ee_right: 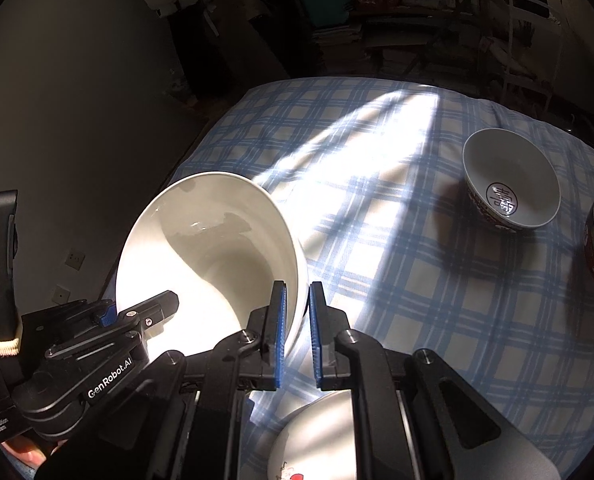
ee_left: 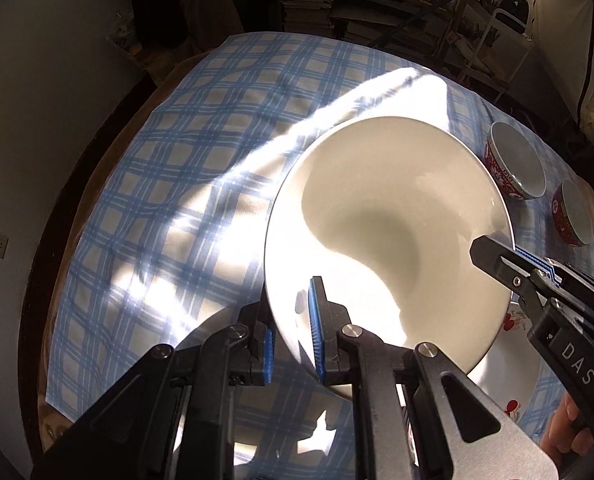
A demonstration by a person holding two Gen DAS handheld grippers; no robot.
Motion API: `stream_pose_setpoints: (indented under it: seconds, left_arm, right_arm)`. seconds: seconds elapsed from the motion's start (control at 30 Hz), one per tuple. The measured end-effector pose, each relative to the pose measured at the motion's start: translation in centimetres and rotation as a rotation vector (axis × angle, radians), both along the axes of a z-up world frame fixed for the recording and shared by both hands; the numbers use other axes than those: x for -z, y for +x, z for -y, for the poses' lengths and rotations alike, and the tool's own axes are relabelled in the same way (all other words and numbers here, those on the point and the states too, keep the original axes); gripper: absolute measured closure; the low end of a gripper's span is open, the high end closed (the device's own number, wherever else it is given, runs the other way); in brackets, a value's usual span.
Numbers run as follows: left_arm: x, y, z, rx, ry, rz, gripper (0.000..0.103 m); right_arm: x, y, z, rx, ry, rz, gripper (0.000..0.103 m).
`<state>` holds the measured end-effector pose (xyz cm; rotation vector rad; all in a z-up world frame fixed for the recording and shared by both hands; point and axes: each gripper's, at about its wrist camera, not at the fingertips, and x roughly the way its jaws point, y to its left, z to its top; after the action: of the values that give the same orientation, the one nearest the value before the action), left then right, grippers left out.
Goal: Organize plates and bowls
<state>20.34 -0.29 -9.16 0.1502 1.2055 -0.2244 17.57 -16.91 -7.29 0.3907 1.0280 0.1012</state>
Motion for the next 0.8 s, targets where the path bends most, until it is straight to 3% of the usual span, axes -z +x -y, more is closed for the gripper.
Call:
stream_pose_setpoints:
  seconds: [0.23,0.57,0.8]
  left_arm:
    - [1.1,-0.3,0.0,0.007,0.004,-0.007,0.088]
    - [4.7,0.3,0.2,-0.006,0.038,-0.066,0.088]
    - [5.6,1.0,-0.3,-0.016,0.033,-0.09,0.088]
  right_arm:
    - [1.2,-0.4,-0.3,0.0,-0.008,-0.008,0.091]
    - [5.8,0.2,-0.7,-0.006,0.005,-0.095,0.091]
    - [5.7,0.2,-0.9,-0.02,0.011,-0.078,0.089]
